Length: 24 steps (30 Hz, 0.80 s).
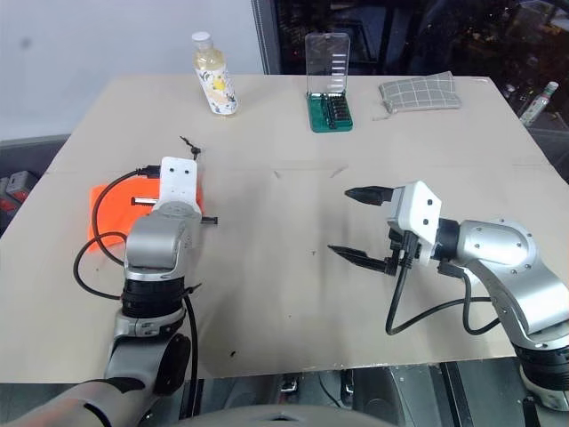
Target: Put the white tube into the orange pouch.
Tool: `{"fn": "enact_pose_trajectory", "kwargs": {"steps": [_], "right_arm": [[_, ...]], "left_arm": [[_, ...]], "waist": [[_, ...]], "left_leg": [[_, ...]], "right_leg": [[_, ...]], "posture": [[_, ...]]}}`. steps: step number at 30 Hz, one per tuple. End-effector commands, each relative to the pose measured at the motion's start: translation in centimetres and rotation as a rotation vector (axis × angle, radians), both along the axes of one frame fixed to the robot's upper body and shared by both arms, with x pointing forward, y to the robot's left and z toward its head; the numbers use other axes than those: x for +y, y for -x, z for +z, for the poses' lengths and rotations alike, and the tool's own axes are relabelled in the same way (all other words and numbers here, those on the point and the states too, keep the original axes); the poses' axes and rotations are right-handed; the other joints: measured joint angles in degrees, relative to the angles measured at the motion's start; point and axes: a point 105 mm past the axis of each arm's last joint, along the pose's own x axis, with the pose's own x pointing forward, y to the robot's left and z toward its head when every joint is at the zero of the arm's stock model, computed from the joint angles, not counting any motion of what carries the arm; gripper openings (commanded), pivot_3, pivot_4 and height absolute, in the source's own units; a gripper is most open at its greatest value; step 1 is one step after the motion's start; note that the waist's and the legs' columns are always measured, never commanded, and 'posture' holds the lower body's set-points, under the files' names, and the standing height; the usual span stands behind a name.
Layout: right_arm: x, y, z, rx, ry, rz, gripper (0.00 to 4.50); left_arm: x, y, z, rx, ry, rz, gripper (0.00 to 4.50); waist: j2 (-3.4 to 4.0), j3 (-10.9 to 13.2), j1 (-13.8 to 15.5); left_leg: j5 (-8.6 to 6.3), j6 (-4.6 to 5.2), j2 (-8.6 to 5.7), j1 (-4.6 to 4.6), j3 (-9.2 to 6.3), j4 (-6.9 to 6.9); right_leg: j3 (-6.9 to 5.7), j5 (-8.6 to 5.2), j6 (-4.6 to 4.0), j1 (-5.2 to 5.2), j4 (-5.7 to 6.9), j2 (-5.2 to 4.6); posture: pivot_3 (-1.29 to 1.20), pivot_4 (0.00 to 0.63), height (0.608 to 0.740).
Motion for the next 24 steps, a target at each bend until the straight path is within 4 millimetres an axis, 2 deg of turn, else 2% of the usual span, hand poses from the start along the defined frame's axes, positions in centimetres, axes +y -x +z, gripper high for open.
{"fn": "enact_pose_trajectory", "kwargs": {"steps": [1, 2, 4, 5, 10, 17, 24], "right_arm": [[0.0, 0.2, 0.7, -0.037, -0.014, 0.001, 4.50], [0.0, 0.1, 0.7, -0.037, -0.014, 0.000, 4.50], [0.0, 0.1, 0.7, -0.037, -0.014, -0.003, 4.50], [-0.1, 0.1, 0.7, -0.038, -0.015, -0.005, 4.50], [-0.3, 0.2, 0.8, -0.039, -0.018, -0.014, 4.50], [-0.6, 0.2, 1.9, -0.009, -0.135, -0.013, 4.50], [-0.5, 0.5, 2.6, -0.017, -0.178, 0.001, 4.50]], "left_arm": [[-0.2, -0.4, 0.2, -0.045, 0.089, -0.046, 0.56], [-0.4, -0.5, 0.2, -0.056, 0.111, -0.066, 0.84], [-0.2, -0.6, 0.5, -0.078, 0.099, -0.055, 1.80], [-0.1, -0.5, 0.8, -0.083, 0.089, -0.048, 2.12], [-0.1, 0.1, 1.6, -0.080, -0.008, -0.030, 4.46], [-0.9, -0.3, 1.1, -0.079, -0.011, -0.047, 4.46], [-0.6, -0.7, 0.5, -0.069, -0.030, -0.022, 4.46]], "waist": [[0.00, 0.0, 0.0], [0.00, 0.0, 0.0], [0.00, 0.0, 0.0], [0.00, 0.0, 0.0], [-0.01, 0.0, 0.0], [-0.02, 0.0, 0.0], [-0.02, 0.0, 0.0]], "left_leg": [[0.00, 0.00, 0.00, 0.00, 0.00, 0.00], [0.00, 0.00, 0.00, 0.00, 0.00, 0.00], [0.00, 0.00, 0.00, 0.00, -0.01, 0.00], [0.00, 0.00, 0.00, 0.00, -0.01, -0.01], [0.00, 0.01, -0.01, -0.01, 0.01, 0.00], [0.00, 0.01, -0.01, -0.01, -0.01, 0.00], [0.00, 0.03, -0.01, -0.01, -0.01, 0.00]], "right_leg": [[0.00, 0.00, 0.00, 0.00, 0.00, 0.00], [-0.01, 0.00, 0.00, 0.00, 0.00, -0.01], [-0.01, 0.00, -0.01, -0.01, 0.00, -0.01], [-0.02, 0.02, -0.04, -0.01, 0.00, -0.01], [-0.01, 0.01, -0.01, 0.00, -0.01, -0.01], [-0.02, 0.01, -0.01, 0.00, 0.00, -0.02], [-0.02, 0.01, -0.02, 0.00, 0.00, -0.02]], "posture": [[0.00, 0.150, 0.740], [0.00, 0.150, 0.740], [0.00, 0.150, 0.740], [0.00, 0.150, 0.740], [0.00, 0.150, 0.740], [0.00, 0.150, 0.740], [0.00, 0.150, 0.740]]}}
